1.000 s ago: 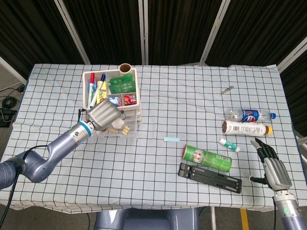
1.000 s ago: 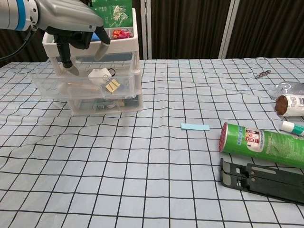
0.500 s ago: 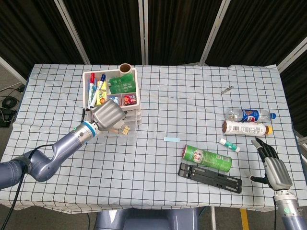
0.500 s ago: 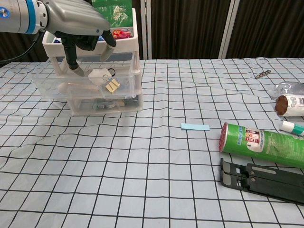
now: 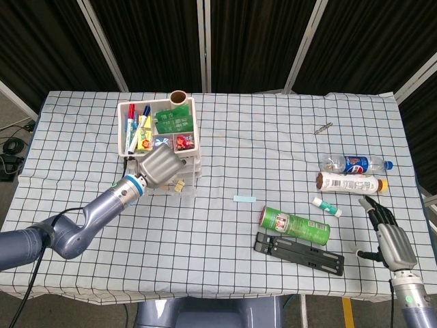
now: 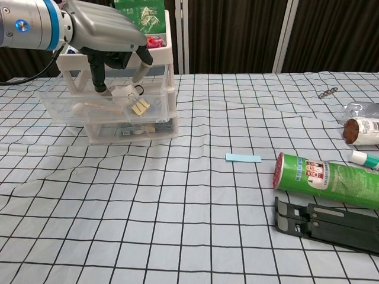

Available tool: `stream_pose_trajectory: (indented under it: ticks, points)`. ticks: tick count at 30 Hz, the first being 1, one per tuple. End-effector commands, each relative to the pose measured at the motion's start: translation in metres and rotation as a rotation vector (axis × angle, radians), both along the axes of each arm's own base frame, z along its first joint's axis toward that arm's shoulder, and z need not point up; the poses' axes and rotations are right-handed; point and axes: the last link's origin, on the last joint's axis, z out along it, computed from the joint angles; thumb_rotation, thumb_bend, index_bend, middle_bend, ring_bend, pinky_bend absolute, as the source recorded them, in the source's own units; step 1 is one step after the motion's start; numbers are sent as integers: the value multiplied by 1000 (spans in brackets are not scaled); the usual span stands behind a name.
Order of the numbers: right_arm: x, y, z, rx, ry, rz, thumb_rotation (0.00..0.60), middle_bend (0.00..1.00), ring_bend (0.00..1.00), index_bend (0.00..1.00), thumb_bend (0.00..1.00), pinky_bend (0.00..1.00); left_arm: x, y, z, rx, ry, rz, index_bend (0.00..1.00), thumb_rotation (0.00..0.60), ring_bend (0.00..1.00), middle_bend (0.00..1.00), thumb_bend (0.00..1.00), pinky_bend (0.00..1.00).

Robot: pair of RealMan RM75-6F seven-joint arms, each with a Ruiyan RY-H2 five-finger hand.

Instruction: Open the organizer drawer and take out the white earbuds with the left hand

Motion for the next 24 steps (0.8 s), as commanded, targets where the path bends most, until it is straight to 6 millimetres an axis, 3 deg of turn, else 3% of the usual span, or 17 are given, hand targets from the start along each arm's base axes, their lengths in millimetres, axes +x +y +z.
stream_pose_trajectory:
  ticks: [1, 18, 24]
  points:
    - [0, 0, 0, 0, 0, -1, 600, 0, 0, 0, 111, 0, 0, 0, -1, 4, 6, -4, 466, 600, 845, 966, 0, 745]
    - [0, 0, 0, -1, -5, -1, 600, 0, 0, 10, 111, 0, -6, 2, -6, 5, 37, 17, 480, 600, 845, 966, 4, 745]
    - [0, -1, 0, -1, -6, 1, 600, 0, 0, 13, 111, 0, -6, 1, -9, 2, 38, 21, 507, 600, 845, 966, 190, 745]
